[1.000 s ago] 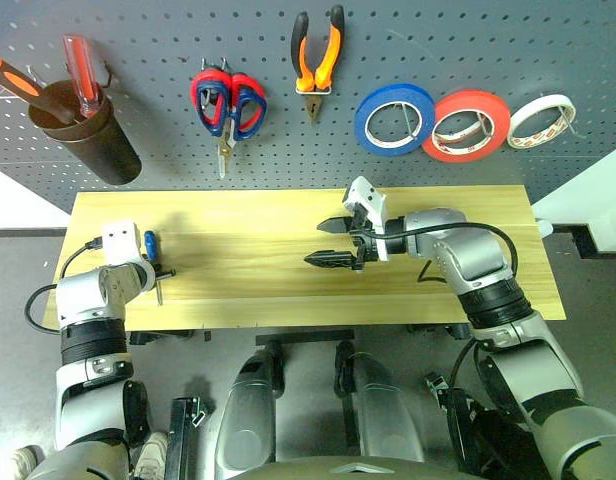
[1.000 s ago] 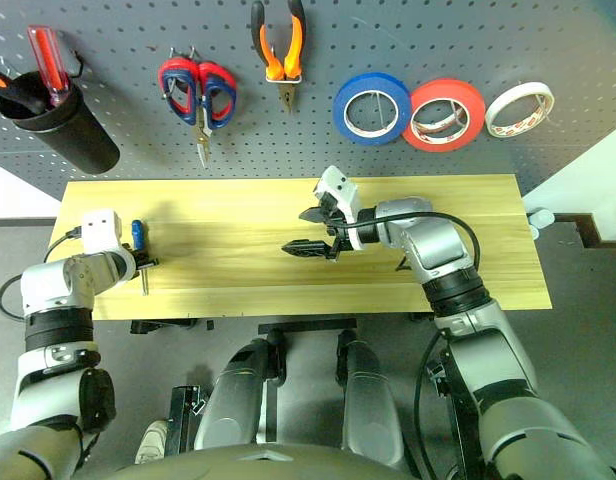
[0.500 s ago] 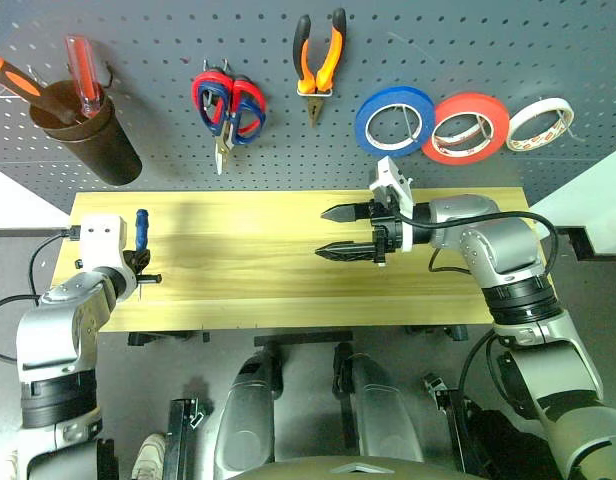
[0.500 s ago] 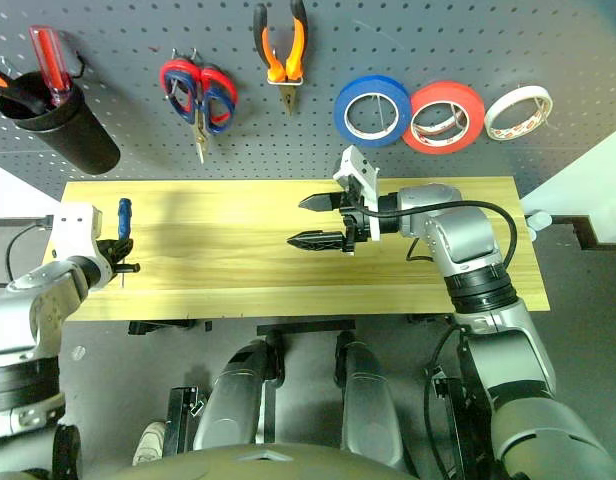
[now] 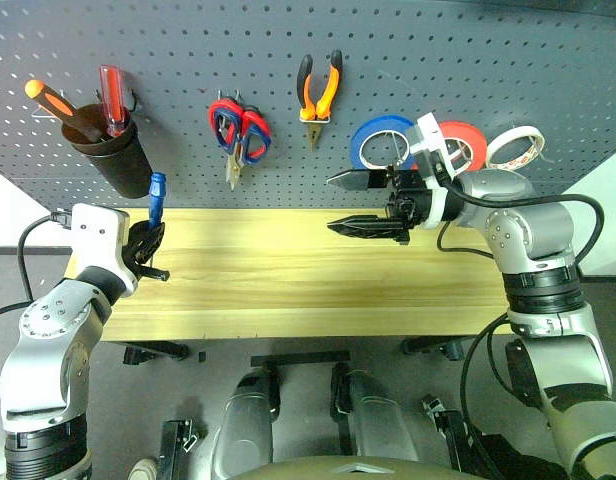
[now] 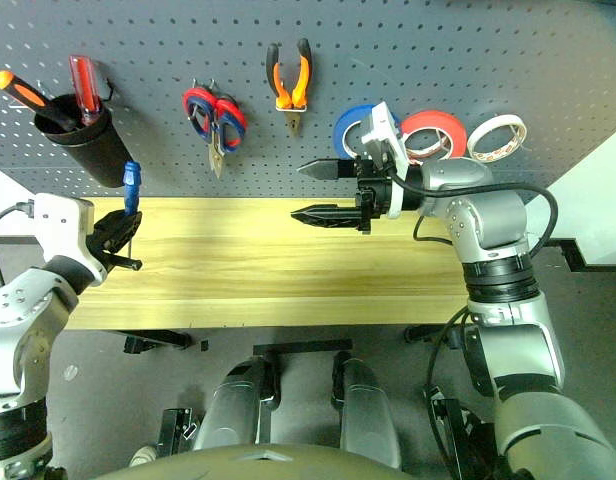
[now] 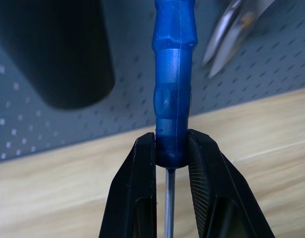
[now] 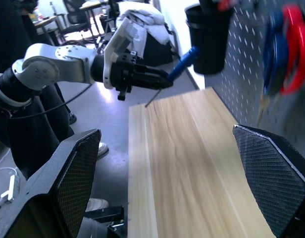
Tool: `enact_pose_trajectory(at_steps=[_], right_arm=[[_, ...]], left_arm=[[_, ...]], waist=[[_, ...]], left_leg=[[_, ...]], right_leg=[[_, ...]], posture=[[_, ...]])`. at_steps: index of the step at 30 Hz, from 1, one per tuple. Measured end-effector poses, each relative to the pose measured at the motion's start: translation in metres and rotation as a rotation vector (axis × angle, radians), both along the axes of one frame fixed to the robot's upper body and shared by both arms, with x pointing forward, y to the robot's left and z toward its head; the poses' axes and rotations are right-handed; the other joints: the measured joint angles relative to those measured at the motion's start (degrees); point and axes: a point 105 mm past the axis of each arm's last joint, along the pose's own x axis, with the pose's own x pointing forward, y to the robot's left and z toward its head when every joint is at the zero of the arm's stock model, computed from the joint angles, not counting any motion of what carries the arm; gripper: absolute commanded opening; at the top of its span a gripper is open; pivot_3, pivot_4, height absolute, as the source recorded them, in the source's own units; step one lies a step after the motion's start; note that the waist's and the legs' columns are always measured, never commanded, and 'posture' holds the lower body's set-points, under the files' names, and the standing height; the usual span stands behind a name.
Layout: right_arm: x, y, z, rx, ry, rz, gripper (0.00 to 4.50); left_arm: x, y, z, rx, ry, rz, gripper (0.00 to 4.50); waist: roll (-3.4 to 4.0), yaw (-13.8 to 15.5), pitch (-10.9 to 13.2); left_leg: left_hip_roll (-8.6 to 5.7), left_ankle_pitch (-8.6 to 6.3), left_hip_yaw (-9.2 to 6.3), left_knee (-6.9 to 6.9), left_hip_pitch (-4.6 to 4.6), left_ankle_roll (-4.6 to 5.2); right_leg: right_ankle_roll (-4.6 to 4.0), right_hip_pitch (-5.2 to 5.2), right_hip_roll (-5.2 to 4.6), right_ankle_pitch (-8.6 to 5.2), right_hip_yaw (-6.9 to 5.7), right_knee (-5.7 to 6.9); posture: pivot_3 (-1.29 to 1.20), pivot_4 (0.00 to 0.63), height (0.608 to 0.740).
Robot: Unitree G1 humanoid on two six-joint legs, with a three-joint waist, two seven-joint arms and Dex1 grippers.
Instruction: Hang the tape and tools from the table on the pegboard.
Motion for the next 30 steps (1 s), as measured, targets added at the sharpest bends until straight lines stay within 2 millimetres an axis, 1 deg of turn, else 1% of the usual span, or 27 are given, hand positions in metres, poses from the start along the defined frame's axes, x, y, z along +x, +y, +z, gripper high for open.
enact_pose_trajectory(at_steps=[2, 3, 6, 10, 13, 15, 17, 25, 28, 30], right_arm=[[-0.001, 0.0, 0.005, 0.007, -0.017, 0.008, 4.5], [-0.001, 0.001, 0.008, 0.013, -0.023, 0.012, 4.5], [0.001, 0.0, 0.019, 0.036, -0.047, 0.014, 4.5], [0.002, 0.0, 0.029, 0.057, -0.075, 0.013, 4.5], [0.006, -0.001, 0.031, 0.071, -0.073, -0.004, 4.5], [0.01, -0.001, 0.036, 0.095, -0.079, -0.028, 4.5], [0.013, 0.0, 0.04, 0.118, -0.089, -0.04, 4.5], [0.017, 0.004, 0.041, 0.145, -0.109, -0.058, 4.5], [0.019, 0.003, 0.041, 0.148, -0.119, -0.071, 4.5], [0.02, 0.003, 0.041, 0.144, -0.132, -0.077, 4.5]], left_arm=[[-0.003, -0.005, 0.008, 0.014, -0.051, -0.036, 0.52], [-0.004, -0.008, 0.016, 0.02, -0.095, -0.052, 0.52], [-0.004, -0.016, 0.047, 0.026, -0.265, -0.08, 0.52], [0.001, -0.016, 0.087, 0.027, -0.454, -0.075, 0.52], [0.005, -0.013, 0.106, 0.027, -0.543, -0.053, 0.52], [0.011, -0.008, 0.112, 0.019, -0.568, -0.026, 0.52], [0.016, -0.004, 0.115, 0.008, -0.586, -0.003, 0.52], [0.04, 0.012, 0.133, -0.006, -0.679, 0.08, 0.52], [0.054, 0.022, 0.131, -0.024, -0.673, 0.123, 0.52], [0.064, 0.027, 0.124, -0.034, -0.648, 0.144, 0.52]], waist=[[0.21, 0.0, -0.5], [0.21, 0.0, -0.6], [0.44, 0.1, -1.7], [0.49, 0.1, -3.1], [0.63, 0.1, -3.8], [0.76, 0.1, -4.2], [0.73, 0.1, -4.4], [0.77, 0.2, -5.6], [0.77, 0.2, -5.9], [0.77, 0.2, -6.1]], left_leg=[[0.27, 0.0, -0.08, -0.05, 0.02, -0.02], [0.29, 0.01, -0.09, -0.04, 0.02, -0.02], [0.68, 0.01, -0.01, -0.09, 0.02, -0.02], [0.71, 0.01, 0.11, -0.07, 0.12, -0.02], [0.69, 0.01, 0.18, -0.05, 0.16, -0.03], [0.67, 0.06, 0.22, -0.02, 0.18, -0.07], [0.68, 0.11, 0.22, -0.01, 0.24, -0.12], [0.7, 0.26, 0.2, 0.07, 0.29, -0.11], [0.7, 0.28, 0.2, 0.07, 0.37, -0.12], [0.7, 0.28, 0.21, 0.08, 0.4, -0.12]], right_leg=[[-0.18, 0.35, 0.41, 0.44, -0.07, -0.8], [-0.19, 0.38, 0.41, 0.47, -0.08, -0.83], [-0.33, 0.62, 0.58, 0.75, -0.13, -1.42], [-0.33, 0.71, 0.7, 0.78, -0.13, -1.48], [-0.26, 0.71, 0.78, 0.82, -0.11, -1.45], [-0.13, 0.7, 0.83, 0.9, -0.08, -1.35], [-0.12, 0.7, 0.88, 0.9, -0.07, -1.24], [-0.12, 0.73, 0.91, 0.89, -0.07, -1.06], [-0.12, 0.74, 0.91, 0.88, -0.06, -0.93], [-0.12, 0.74, 0.91, 0.87, -0.05, -0.83]], posture=[[0.11, 0.082, 0.731], [0.11, 0.079, 0.731], [0.11, 0.07, 0.731], [0.11, 0.061, 0.731], [0.11, 0.054, 0.731], [0.11, 0.051, 0.731], [0.12, 0.048, 0.731], [0.12, 0.037, 0.731], [0.12, 0.035, 0.731], [0.11, 0.032, 0.731]])
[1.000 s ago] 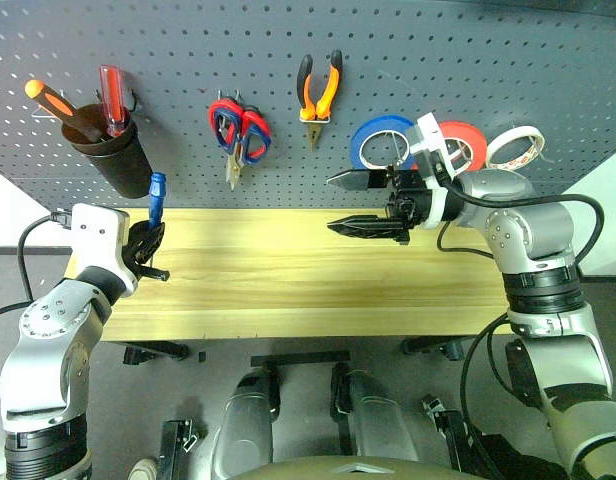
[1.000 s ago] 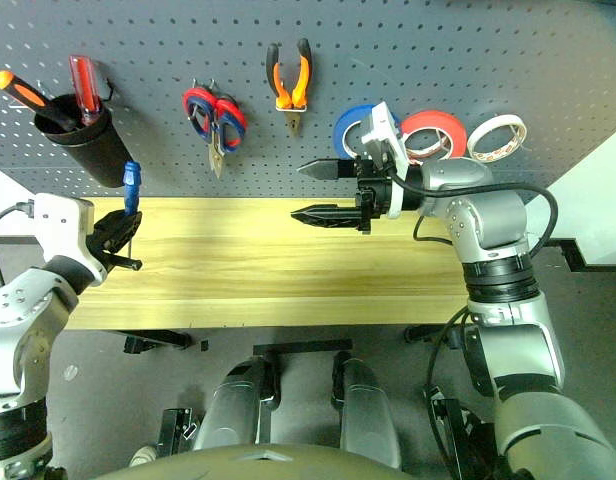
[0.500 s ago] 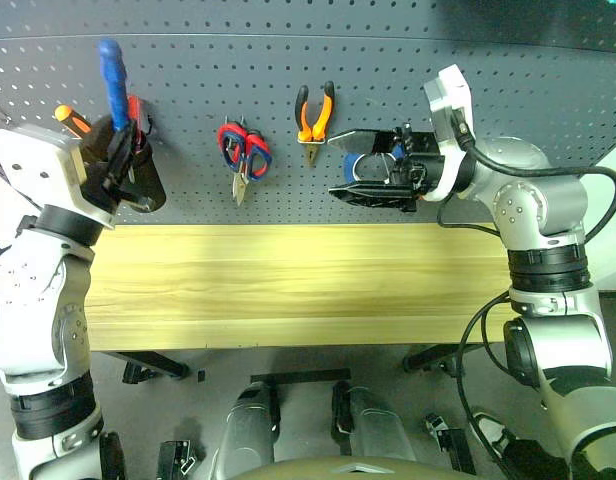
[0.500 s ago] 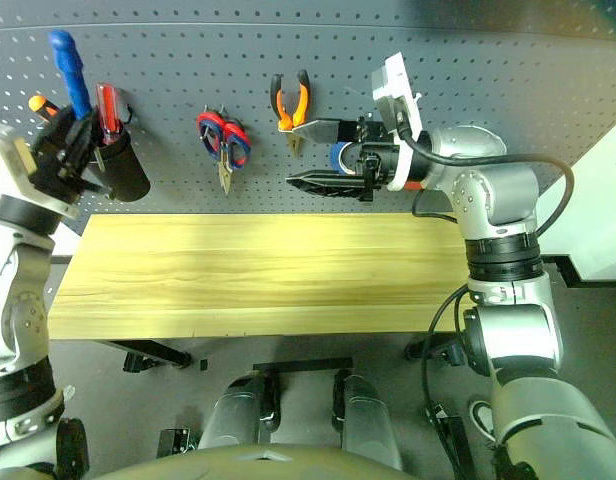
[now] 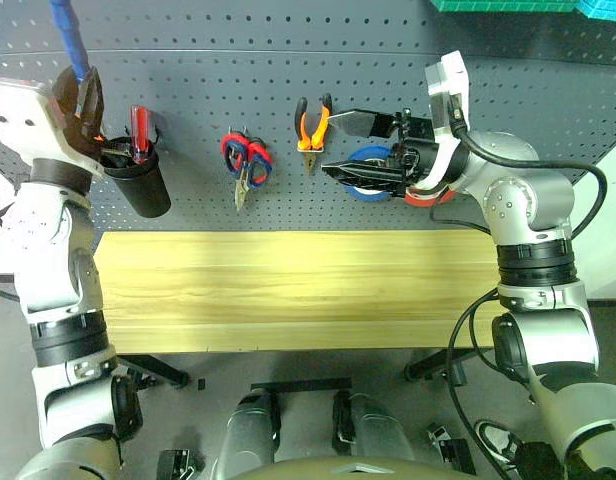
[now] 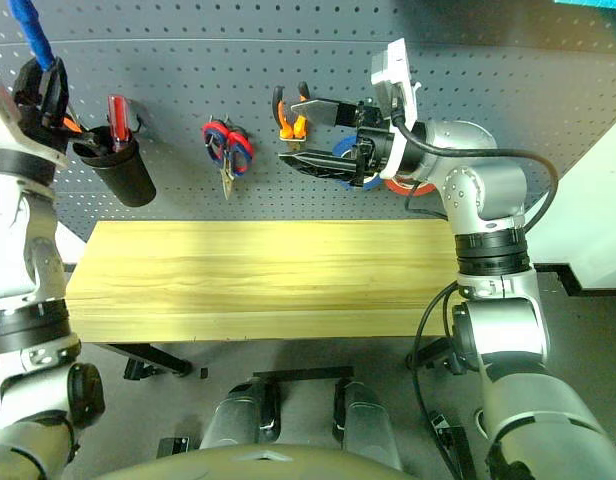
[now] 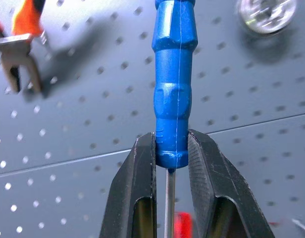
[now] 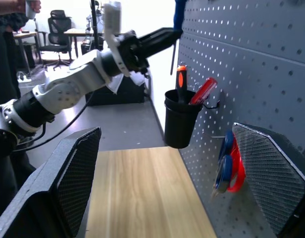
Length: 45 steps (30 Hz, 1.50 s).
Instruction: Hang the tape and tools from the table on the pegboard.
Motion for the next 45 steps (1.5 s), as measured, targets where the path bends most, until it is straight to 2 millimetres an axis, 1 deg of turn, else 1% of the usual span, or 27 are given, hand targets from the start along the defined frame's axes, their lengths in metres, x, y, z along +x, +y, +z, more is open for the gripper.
enact_pose_trajectory(at_steps=[5, 7, 8, 10, 14, 17, 19, 21, 23, 25, 28, 31, 33, 35, 38, 41, 45], right_arm=[[0.002, 0.001, -0.001, -0.021, -0.032, -0.02, 4.5], [0.002, 0.0, -0.001, -0.023, -0.039, -0.025, 4.5], [0.002, 0.0, -0.001, -0.023, -0.04, -0.027, 4.5], [0.003, 0.0, -0.002, -0.022, -0.04, -0.032, 4.5], [0.004, -0.004, -0.008, -0.026, -0.026, -0.049, 4.5], [0.004, -0.006, -0.012, -0.029, -0.015, -0.058, 4.5], [0.004, -0.007, -0.011, -0.033, -0.02, -0.059, 4.5], [0.002, -0.008, -0.01, -0.04, -0.026, -0.062, 4.5], [0.002, -0.012, -0.012, -0.053, -0.018, -0.072, 4.5], [0.001, -0.017, -0.018, -0.069, 0.006, -0.081, 4.5], [-0.004, -0.022, -0.033, -0.097, 0.074, -0.065, 4.5], [-0.008, -0.022, -0.048, -0.132, 0.126, -0.041, 4.5], [-0.008, -0.021, -0.057, -0.145, 0.153, -0.033, 4.5], [-0.004, -0.02, -0.065, -0.159, 0.173, -0.038, 4.5], [0.002, -0.023, -0.076, -0.168, 0.197, -0.048, 4.5], [0.005, -0.023, -0.086, -0.185, 0.211, -0.045, 4.5], [0.009, -0.023, -0.097, -0.19, 0.239, -0.042, 4.5]], left_arm=[[0.021, 0.008, -0.026, -0.067, 0.076, 0.044, 0.52], [0.027, 0.01, -0.037, -0.11, 0.11, 0.056, 1.27], [0.029, 0.009, -0.04, -0.119, 0.12, 0.055, 1.52], [0.031, 0.006, -0.043, -0.124, 0.126, 0.049, 2.23], [0.029, 0.005, -0.04, -0.124, 0.113, 0.049, 3.55], [0.022, -0.001, -0.032, -0.104, 0.078, 0.004, 4.49], [0.014, -0.006, -0.025, -0.085, 0.052, -0.035, 4.49], [0.002, -0.013, -0.022, -0.061, 0.038, -0.111, 4.49], [-0.01, -0.019, -0.025, -0.018, 0.062, -0.191, 4.49], [-0.022, -0.023, -0.034, 0.035, 0.116, -0.253, 4.49], [-0.036, -0.02, -0.064, 0.104, 0.288, -0.328, 4.49], [-0.054, -0.021, -0.098, 0.148, 0.469, -0.461, 4.49], [-0.064, -0.023, -0.112, 0.173, 0.538, -0.53, 4.49], [-0.075, -0.027, -0.123, 0.213, 0.59, -0.608, 4.49], [-0.086, -0.031, -0.135, 0.256, 0.629, -0.68, 4.49], [-0.09, -0.03, -0.146, 0.286, 0.658, -0.7, 4.49], [-0.098, -0.029, -0.157, 0.276, 0.683, -0.716, 4.49]], waist=[[-0.02, -0.1, -0.3], [-0.05, -0.1, -0.5], [-0.07, -0.1, -0.5], [-0.08, -0.1, -0.5], [-0.08, -0.1, -0.6], [-0.09, -0.1, -0.6], [-0.08, -0.2, -0.6], [-0.08, -0.2, -0.6], [-0.08, -0.2, -0.6], [-0.06, -0.2, -0.6], [-0.03, -0.2, -0.7], [-0.02, -0.2, -0.7], [-0.01, -0.1, -0.7], [-0.01, -0.1, -0.7], [0.05, -0.1, -0.7], [0.17, -0.2, -0.8], [0.18, -0.2, -0.8]], left_leg=[[-0.01, 0.01, 0.04, 0.01, 0.12, 0.0], [-0.01, 0.01, 0.04, 0.01, 0.14, 0.0], [-0.01, 0.01, 0.04, 0.01, 0.14, 0.0], [-0.01, 0.01, 0.04, 0.02, 0.14, 0.0], [-0.01, 0.01, 0.05, 0.02, 0.2, 0.0], [-0.01, 0.01, 0.06, 0.02, 0.23, 0.0], [-0.01, 0.01, 0.08, 0.01, 0.27, 0.0], [0.0, 0.01, 0.12, -0.02, 0.34, 0.0], [0.01, 0.0, 0.16, -0.05, 0.49, -0.01], [0.02, -0.04, 0.18, -0.1, 0.65, -0.05], [0.06, -0.12, 0.18, -0.11, 0.7, -0.17], [0.09, -0.13, 0.19, -0.13, 0.7, -0.18], [0.11, -0.14, 0.19, -0.14, 0.68, -0.19], [0.12, -0.14, 0.19, -0.15, 0.67, -0.19], [0.15, -0.14, 0.22, -0.21, 0.65, -0.19], [0.16, -0.15, 0.25, -0.25, 0.65, -0.19], [0.18, -0.15, 0.38, -0.28, 0.62, -0.19]], right_leg=[[0.0, 0.0, -0.02, 0.0, 0.05, 0.21], [0.0, 0.01, -0.02, 0.0, 0.06, 0.23], [0.0, 0.02, -0.02, 0.0, 0.06, 0.23], [0.0, 0.02, -0.02, 0.0, 0.07, 0.24], [-0.01, 0.06, -0.02, 0.0, 0.08, 0.27], [-0.01, 0.07, -0.02, 0.0, 0.1, 0.29], [-0.01, 0.09, -0.02, -0.01, 0.11, 0.3], [-0.02, 0.13, -0.02, -0.01, 0.15, 0.29], [-0.04, 0.24, -0.03, -0.04, 0.16, 0.29], [-0.08, 0.37, -0.04, -0.1, 0.17, 0.28], [-0.3, 0.39, -0.04, -0.24, 0.16, 0.28], [-0.36, 0.36, -0.05, -0.28, 0.16, 0.25], [-0.38, 0.33, -0.06, -0.29, 0.16, 0.24], [-0.39, 0.33, -0.06, -0.29, 0.16, 0.19], [-0.4, 0.31, -0.07, -0.3, 0.16, 0.14], [-0.4, 0.29, -0.06, -0.3, 0.16, 0.13], [-0.42, 0.14, -0.05, -0.31, 0.26, 0.18]], posture=[[0.1, 0.03, 0.731], [0.09, 0.029, 0.731], [0.09, 0.029, 0.731], [0.09, 0.03, 0.731], [0.08, 0.034, 0.731], [0.08, 0.04, 0.731], [0.08, 0.044, 0.731], [0.08, 0.05, 0.731], [0.08, 0.056, 0.731], [0.08, 0.06, 0.731], [0.08, 0.064, 0.731], [0.09, 0.065, 0.731], [0.09, 0.063, 0.731], [0.1, 0.059, 0.731], [0.1, 0.056, 0.731], [0.11, 0.065, 0.731], [0.13, 0.063, 0.731]])
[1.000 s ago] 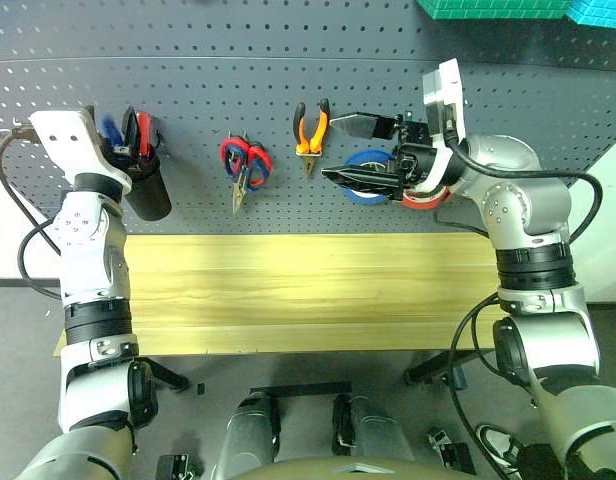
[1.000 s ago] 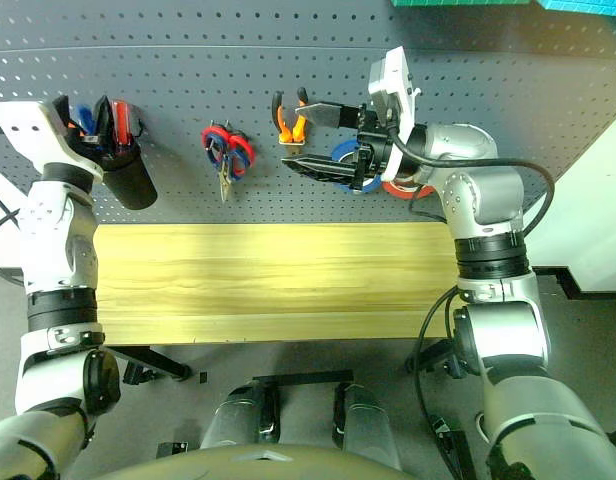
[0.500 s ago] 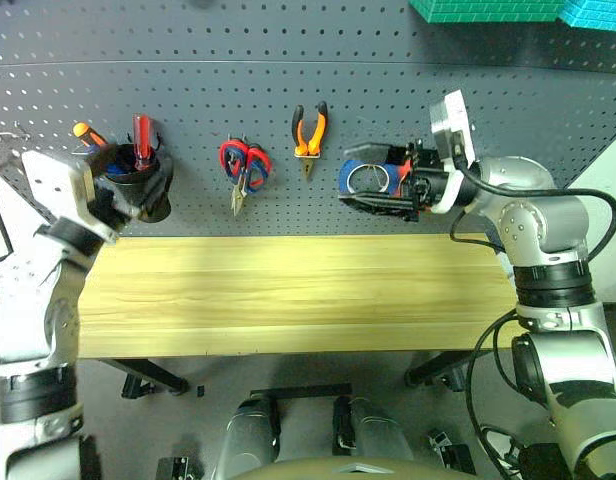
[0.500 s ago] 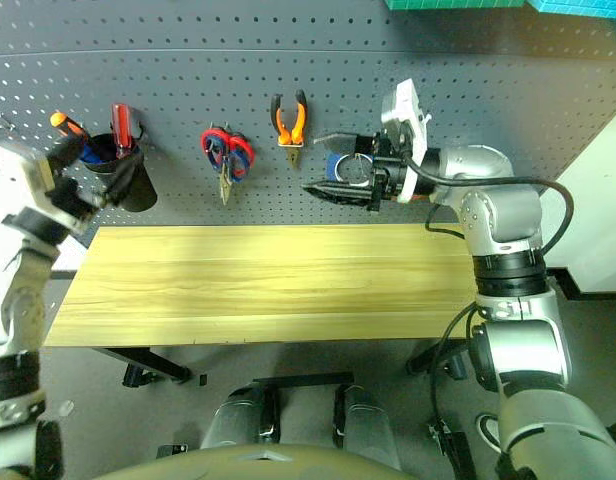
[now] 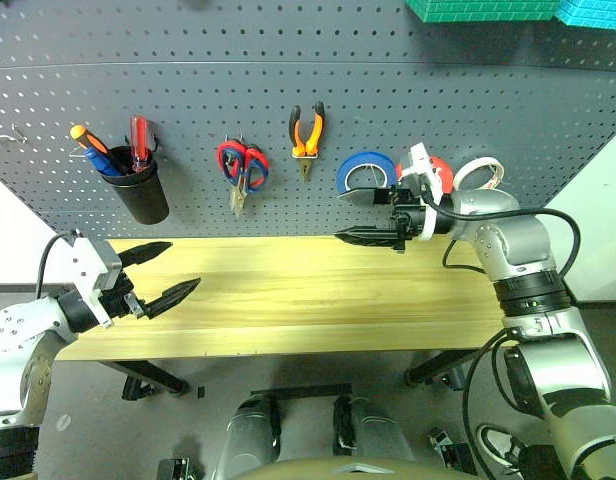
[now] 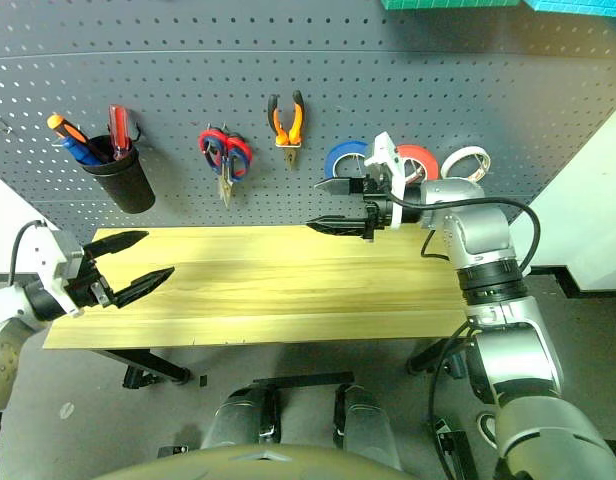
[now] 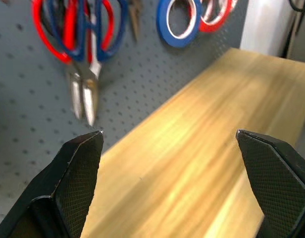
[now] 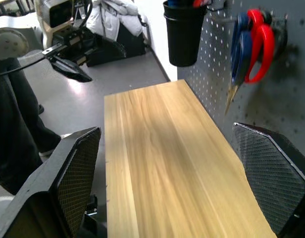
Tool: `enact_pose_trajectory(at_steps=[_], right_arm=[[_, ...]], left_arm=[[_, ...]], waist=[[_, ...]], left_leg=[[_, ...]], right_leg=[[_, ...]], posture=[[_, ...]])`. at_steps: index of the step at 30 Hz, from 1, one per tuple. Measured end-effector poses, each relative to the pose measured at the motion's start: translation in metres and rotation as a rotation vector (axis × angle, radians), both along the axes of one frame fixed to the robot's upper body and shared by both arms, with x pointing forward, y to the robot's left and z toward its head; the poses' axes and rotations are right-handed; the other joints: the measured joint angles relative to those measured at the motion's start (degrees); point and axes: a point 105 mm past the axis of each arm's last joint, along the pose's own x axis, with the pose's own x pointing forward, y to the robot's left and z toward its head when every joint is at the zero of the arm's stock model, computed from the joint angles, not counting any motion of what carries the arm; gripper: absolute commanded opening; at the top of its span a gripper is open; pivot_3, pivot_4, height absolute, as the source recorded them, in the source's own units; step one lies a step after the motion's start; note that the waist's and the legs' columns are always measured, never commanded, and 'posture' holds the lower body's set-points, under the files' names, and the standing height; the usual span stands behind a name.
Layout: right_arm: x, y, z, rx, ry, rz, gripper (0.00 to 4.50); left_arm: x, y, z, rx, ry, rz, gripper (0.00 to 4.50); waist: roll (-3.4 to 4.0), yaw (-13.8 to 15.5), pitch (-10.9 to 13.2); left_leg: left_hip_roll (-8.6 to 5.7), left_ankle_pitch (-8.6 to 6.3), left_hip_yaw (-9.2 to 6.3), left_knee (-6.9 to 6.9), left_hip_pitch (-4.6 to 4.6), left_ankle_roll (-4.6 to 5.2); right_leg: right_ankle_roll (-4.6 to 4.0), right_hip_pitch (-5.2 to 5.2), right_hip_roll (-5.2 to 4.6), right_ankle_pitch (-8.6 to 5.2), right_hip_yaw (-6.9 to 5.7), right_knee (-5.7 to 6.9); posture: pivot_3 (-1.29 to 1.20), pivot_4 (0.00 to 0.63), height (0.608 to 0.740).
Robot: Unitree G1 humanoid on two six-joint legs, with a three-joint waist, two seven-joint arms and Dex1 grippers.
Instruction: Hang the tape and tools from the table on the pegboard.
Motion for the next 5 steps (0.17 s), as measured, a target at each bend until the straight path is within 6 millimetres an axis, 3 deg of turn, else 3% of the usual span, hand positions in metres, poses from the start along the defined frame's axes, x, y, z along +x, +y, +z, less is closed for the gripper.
enact_pose_trajectory(at_steps=[5], right_arm=[[0.0006, 0.0007, -0.0066, -0.017, 0.008, 0.013, 4.5]], left_arm=[[-0.0085, 0.0041, -0.0092, 0.0, 0.029, 0.014, 4.49]], waist=[[0.0, 0.1, 0.0]], left_leg=[[0.01, 0.0, 0.13, -0.01, 0.01, 0.01]], right_leg=[[0.0, -0.06, 0.0, 0.0, 0.12, 0.02]], posture=[[0.15, 0.056, 0.731]])
